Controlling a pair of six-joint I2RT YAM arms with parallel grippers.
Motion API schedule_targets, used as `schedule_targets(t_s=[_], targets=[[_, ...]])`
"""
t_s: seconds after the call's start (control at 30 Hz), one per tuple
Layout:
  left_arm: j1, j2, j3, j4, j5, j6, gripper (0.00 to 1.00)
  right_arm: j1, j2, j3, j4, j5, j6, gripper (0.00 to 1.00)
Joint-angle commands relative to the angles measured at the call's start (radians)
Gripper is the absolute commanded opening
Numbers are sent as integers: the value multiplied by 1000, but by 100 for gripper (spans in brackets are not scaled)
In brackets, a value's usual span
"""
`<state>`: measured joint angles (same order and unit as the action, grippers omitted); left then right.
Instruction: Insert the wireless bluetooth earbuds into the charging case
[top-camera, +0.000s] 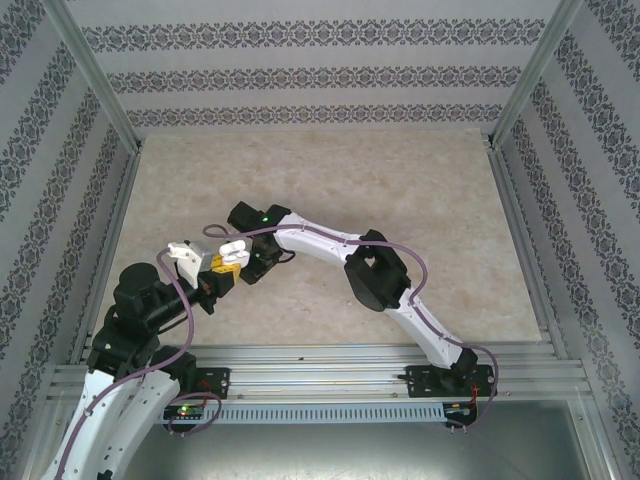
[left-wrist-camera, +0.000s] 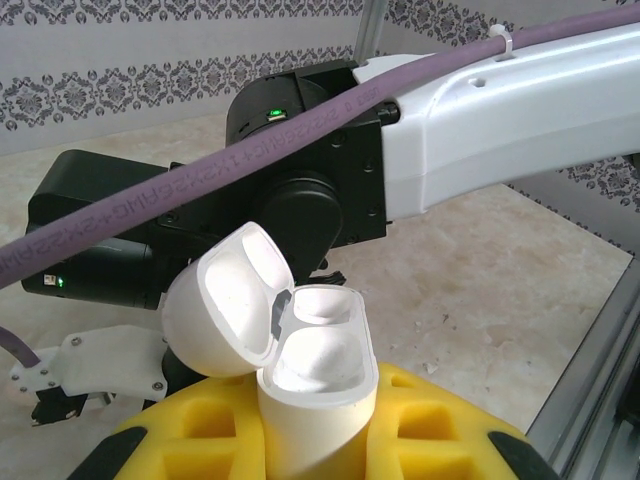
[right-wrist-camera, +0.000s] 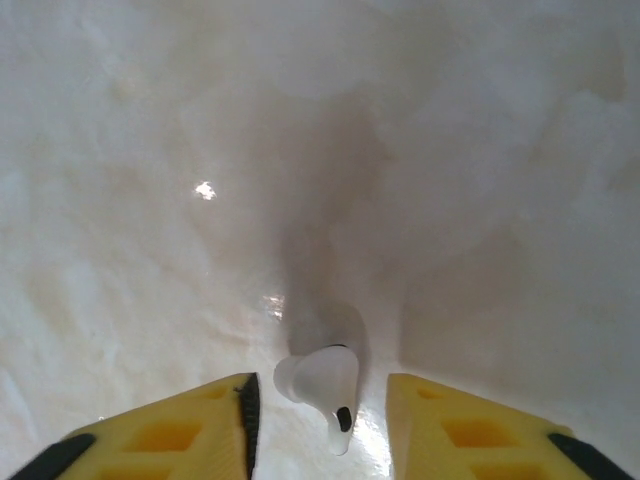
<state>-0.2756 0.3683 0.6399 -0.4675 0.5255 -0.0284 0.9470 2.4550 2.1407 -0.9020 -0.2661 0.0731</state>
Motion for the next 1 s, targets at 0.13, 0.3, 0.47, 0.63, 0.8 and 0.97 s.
schedule_targets(t_s=[0.13, 0.3, 0.47, 0.63, 0.8, 0.97], targets=[[-7, 0, -15, 50, 54, 10, 0, -25, -87, -152, 37, 60, 34, 23], [-8, 20, -24, 80, 78, -9, 0, -83, -182, -309, 115, 41, 76, 20], [-7, 66, -39, 144, 125, -44, 0, -161, -299, -506, 224, 12, 153, 20], [-8, 114, -92, 298, 173, -121, 0, -245, -409, -697, 335, -8, 229, 21], [-10, 176, -140, 452, 214, -181, 0, -288, -501, -823, 422, -48, 247, 21], [-14, 210, -162, 547, 249, -187, 0, -301, -638, -930, 552, -103, 251, 20]])
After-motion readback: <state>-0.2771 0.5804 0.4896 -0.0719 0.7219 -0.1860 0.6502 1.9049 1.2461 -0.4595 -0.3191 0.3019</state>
